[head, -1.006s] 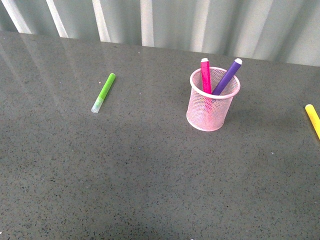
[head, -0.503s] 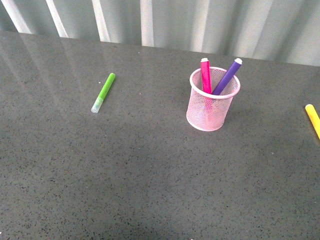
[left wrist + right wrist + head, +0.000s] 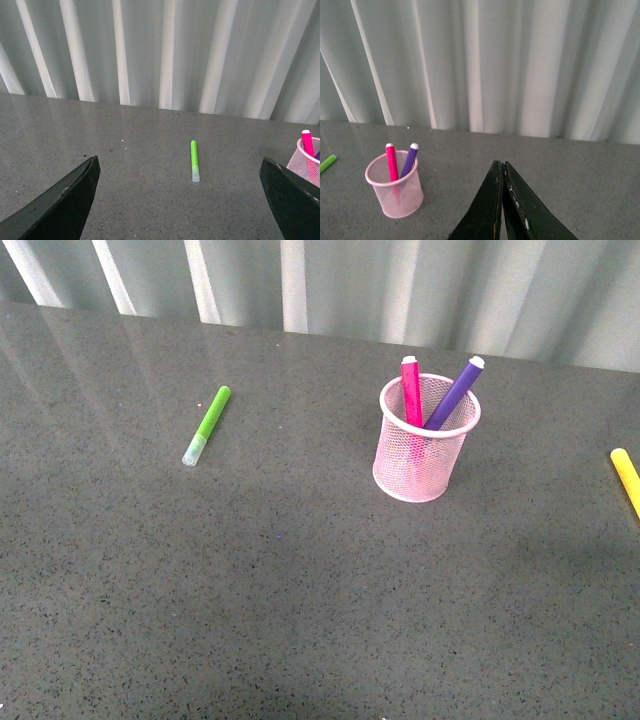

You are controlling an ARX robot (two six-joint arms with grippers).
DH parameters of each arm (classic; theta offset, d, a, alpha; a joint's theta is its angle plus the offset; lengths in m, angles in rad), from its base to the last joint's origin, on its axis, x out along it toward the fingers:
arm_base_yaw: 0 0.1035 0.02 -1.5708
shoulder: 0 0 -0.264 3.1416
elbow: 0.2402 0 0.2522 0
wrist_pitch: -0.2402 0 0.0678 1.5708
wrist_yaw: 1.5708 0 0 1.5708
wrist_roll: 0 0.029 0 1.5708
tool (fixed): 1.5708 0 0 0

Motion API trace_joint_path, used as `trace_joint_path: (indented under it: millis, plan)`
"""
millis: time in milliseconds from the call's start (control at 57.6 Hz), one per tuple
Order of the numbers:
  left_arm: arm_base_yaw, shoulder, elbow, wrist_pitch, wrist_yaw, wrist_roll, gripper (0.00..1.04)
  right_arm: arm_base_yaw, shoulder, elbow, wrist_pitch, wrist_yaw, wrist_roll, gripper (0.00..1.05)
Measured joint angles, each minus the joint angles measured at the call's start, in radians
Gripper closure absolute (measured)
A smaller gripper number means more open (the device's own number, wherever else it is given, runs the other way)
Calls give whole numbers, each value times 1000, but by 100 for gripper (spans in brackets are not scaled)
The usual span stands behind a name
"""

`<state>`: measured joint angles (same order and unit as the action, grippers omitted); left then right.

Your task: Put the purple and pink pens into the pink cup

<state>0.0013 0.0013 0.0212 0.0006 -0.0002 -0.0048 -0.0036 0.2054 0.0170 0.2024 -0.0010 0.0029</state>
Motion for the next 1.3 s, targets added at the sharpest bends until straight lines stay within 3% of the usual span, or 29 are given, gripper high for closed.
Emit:
trace_joint_path:
  millis: [156,260,676,1214,1266,1301]
  plan:
    - [0,0,0,0,0,0,7,0,-38,0,-31,0,0,101]
    - [0,0,0,0,-1,0,7,0,-166,0,-193,0,0,101]
    - [0,0,0,0,0,0,7,0,-201,1,-201,1,0,101]
    - [0,0,0,0,0,0,7,0,-201,1,-201,0,0,12]
    - [0,0,0,0,0,0,7,0,-201,1,-202,0,1,5]
    - [0,0,0,0,0,0,7,0,-201,1,-202,0,0,7]
